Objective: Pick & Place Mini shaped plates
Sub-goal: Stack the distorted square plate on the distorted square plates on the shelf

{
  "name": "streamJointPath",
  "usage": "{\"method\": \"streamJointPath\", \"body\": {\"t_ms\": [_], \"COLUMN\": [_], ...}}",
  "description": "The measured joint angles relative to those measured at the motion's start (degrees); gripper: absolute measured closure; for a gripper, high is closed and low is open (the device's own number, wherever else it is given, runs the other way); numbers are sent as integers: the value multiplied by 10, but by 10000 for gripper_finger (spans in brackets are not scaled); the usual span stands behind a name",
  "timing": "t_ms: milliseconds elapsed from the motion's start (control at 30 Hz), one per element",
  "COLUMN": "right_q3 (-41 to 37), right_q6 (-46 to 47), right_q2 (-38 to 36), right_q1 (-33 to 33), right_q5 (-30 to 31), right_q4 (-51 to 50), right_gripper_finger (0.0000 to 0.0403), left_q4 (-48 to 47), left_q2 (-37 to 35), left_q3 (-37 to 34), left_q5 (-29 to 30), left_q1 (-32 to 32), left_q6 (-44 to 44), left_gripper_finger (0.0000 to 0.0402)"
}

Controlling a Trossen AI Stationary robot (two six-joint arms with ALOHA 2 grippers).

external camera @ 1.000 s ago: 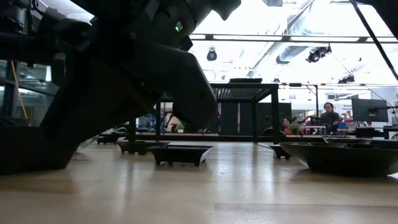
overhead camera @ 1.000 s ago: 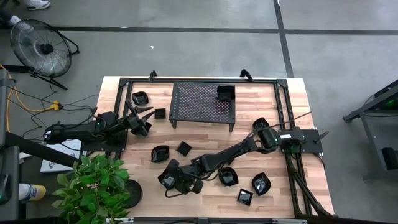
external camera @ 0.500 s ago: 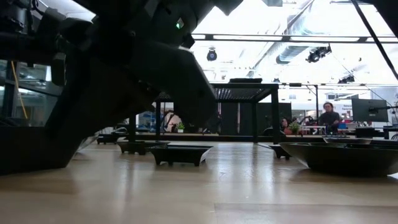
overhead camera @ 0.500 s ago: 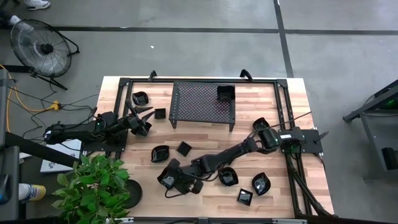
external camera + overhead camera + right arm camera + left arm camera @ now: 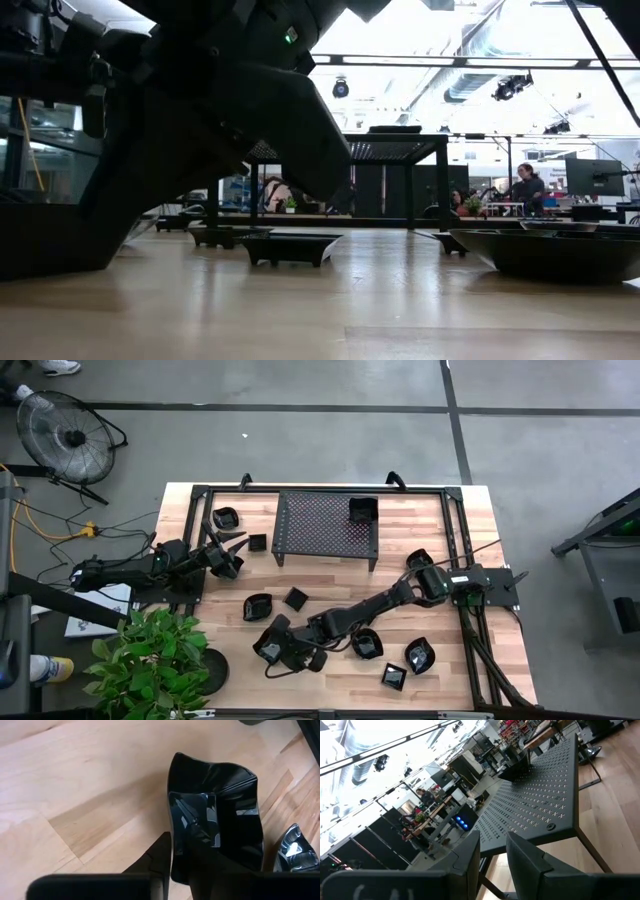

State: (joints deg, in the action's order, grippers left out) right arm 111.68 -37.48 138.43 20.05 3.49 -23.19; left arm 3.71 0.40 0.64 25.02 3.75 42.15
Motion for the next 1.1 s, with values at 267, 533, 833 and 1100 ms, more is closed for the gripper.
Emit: {"method": "streamJointPath", "body": {"t_ms": [267,533,833,1100], "right_q3": [0,0,0,0], "right_q6": [0,0,21,53], "right_q2": [0,0,-26,-56], "right_q1": [0,0,0,-4], "right_q5": [1,8,7,3], "right_q4": [-1,-7,-46,-97], "right_gripper_finger": [386,400,402,402], "left_q4": [0,0,0,0], "left_q2": [0,0,0,0], "left_q3": [0,0,0,0], "left_q5": [0,0,0,0], "left_q1": [0,0,0,0], "left_q6": [0,0,0,0], "left_gripper_finger": [309,309,309,309]}}
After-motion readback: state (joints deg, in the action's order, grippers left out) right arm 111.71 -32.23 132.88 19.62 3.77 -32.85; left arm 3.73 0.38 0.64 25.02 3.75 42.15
